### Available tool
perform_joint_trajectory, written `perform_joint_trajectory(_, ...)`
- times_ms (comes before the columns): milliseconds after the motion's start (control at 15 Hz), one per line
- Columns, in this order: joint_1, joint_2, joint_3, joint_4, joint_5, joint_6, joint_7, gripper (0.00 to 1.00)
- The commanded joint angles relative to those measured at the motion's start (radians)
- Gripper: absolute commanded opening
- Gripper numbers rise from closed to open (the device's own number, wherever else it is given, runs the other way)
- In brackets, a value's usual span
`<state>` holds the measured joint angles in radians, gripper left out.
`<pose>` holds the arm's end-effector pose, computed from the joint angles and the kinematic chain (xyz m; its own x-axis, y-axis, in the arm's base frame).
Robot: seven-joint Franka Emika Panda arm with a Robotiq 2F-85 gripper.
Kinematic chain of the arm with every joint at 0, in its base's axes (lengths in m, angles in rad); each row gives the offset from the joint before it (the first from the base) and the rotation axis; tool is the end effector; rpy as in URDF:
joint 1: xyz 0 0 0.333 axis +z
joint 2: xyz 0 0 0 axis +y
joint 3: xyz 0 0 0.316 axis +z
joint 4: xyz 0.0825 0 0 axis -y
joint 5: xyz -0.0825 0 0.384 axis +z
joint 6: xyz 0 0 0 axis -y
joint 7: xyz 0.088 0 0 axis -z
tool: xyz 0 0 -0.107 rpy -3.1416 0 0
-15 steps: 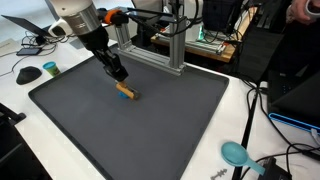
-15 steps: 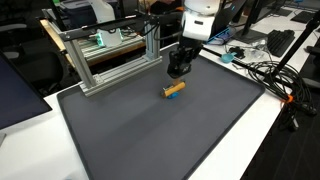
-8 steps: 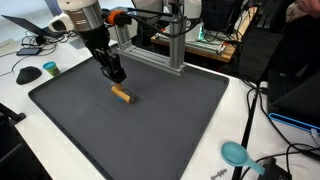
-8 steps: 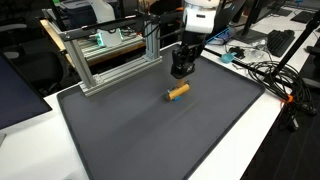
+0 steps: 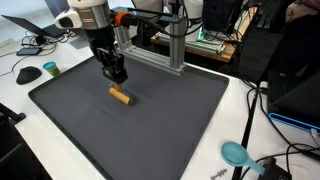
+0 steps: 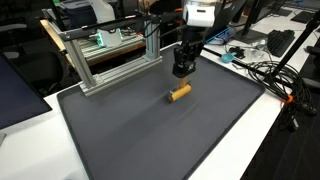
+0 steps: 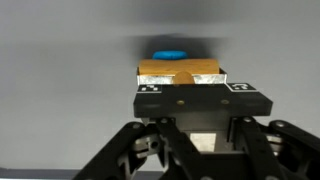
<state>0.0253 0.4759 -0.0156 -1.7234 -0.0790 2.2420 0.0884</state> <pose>0.6698 0.0052 0.3140 0.9985 -0.0274 0.0469 -0.0305 -0.9973 0.0671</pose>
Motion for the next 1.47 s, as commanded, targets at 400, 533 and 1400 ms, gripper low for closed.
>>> perform_joint_trajectory(400, 0.004, -0.087, 0.006, -0.125, -0.005, 0.026, -0.034, 0.22)
perform_joint_trajectory(533, 0.001, -0.098, 0.008, -0.137, -0.001, 0.033, -0.038, 0.22)
perform_joint_trajectory(1400, -0.004, -0.217, 0.022, -0.246, 0.002, 0.105, -0.067, 0.22)
